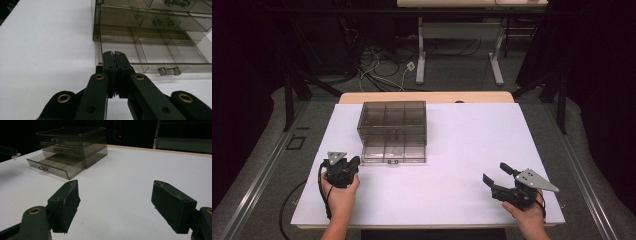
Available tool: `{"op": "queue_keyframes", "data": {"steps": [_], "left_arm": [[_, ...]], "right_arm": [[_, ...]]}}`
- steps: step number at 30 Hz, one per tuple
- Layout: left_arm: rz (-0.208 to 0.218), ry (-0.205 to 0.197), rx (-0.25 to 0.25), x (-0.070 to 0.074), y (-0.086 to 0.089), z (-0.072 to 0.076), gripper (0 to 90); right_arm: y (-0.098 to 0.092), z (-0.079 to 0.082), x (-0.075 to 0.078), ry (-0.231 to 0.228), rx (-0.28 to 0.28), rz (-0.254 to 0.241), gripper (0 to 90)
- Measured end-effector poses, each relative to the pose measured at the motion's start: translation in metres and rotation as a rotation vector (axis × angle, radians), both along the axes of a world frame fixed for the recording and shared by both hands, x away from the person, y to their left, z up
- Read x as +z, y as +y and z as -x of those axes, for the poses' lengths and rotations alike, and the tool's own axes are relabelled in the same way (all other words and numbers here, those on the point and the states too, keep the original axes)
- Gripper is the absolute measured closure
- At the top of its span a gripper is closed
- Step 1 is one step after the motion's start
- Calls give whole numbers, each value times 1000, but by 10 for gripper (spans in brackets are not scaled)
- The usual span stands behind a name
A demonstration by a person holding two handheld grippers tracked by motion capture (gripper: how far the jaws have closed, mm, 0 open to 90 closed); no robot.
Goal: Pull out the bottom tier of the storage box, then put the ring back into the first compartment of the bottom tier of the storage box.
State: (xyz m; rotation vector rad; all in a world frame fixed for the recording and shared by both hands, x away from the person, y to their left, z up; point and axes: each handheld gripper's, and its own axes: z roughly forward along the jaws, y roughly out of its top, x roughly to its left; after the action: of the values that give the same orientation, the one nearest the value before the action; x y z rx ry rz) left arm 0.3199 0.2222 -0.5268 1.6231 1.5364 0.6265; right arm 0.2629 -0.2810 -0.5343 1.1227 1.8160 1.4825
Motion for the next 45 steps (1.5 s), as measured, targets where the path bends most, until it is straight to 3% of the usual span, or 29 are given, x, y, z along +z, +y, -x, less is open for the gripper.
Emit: {"op": "queue_keyframes", "data": {"steps": [7,15,32,45], "left_arm": [[7,-61,4,6,-1,3,881],[16,-85,6,8,0,3,880],[65,-79,-4,21,-2,-14,881],[50,-70,13,22,-4,-33,880]], "right_arm": [[0,0,0,-1,-1,1,220],[0,0,0,-2,2,4,219],[0,0,-1,3,-9,3,219],[0,-1,-1,5,-8,3,219]]}}
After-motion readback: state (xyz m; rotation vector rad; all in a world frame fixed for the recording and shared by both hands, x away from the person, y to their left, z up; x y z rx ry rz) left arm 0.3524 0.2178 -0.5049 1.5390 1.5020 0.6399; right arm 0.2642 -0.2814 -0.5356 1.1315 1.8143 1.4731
